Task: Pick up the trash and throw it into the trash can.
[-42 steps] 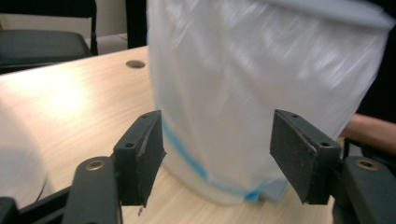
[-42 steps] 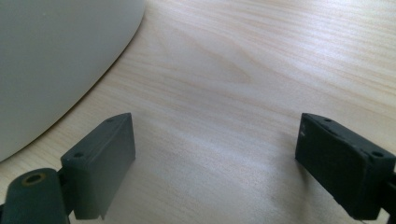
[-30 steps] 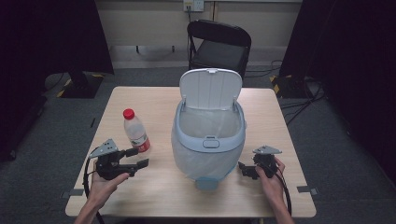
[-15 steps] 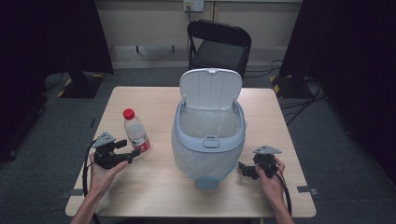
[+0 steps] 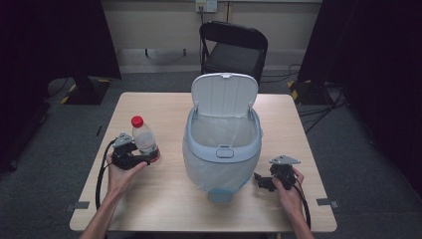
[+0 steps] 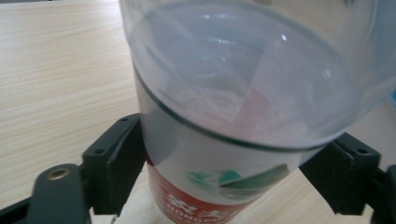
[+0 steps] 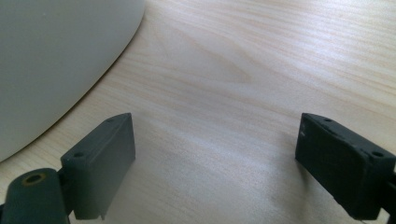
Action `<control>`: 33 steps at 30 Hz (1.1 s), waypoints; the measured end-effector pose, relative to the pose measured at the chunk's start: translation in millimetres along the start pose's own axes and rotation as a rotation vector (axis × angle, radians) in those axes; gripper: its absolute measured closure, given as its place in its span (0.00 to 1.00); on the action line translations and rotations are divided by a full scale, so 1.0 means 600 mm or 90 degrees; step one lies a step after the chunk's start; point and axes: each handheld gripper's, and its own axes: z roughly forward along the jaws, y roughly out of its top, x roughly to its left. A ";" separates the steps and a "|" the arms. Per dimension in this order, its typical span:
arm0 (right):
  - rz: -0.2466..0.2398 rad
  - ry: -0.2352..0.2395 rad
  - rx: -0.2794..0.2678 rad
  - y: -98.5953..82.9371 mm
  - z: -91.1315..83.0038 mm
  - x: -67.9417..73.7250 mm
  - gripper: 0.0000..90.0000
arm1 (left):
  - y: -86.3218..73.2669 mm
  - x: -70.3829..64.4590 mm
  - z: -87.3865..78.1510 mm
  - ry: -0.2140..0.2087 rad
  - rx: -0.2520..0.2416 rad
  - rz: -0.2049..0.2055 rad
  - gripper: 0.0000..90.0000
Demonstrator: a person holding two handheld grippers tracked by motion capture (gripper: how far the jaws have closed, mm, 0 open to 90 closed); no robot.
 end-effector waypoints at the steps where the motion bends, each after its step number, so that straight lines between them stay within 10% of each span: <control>1: 0.000 0.000 0.000 0.000 0.000 0.000 0.12 | 0.000 -0.001 0.003 0.005 0.003 0.003 0.22; 15: 0.000 0.000 0.000 0.000 0.000 0.000 0.12 | -0.002 -0.003 0.006 0.021 0.006 0.000 0.32; 33: 0.000 0.000 0.000 0.000 0.000 0.000 0.12 | 0.010 -0.014 -0.024 -0.022 -0.028 -0.034 0.33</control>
